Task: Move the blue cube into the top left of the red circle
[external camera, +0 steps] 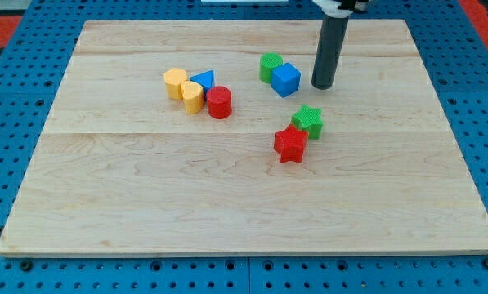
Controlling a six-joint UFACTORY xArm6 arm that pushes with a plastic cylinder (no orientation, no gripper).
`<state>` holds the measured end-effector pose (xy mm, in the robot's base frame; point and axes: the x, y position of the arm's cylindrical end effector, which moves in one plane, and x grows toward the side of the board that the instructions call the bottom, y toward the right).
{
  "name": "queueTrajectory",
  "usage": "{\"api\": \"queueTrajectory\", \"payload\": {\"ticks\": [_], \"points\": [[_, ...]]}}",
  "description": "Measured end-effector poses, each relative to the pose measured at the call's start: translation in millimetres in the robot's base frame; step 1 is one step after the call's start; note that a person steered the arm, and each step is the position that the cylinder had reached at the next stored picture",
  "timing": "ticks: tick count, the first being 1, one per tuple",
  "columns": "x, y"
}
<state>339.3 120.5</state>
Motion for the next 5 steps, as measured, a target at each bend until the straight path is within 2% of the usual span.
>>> {"api": "queueTrajectory", "payload": {"ticks": [1,3,5], "points": [[-14.2,-6.6],[5.7,-38.6],[-8.0,-58.0]]}}
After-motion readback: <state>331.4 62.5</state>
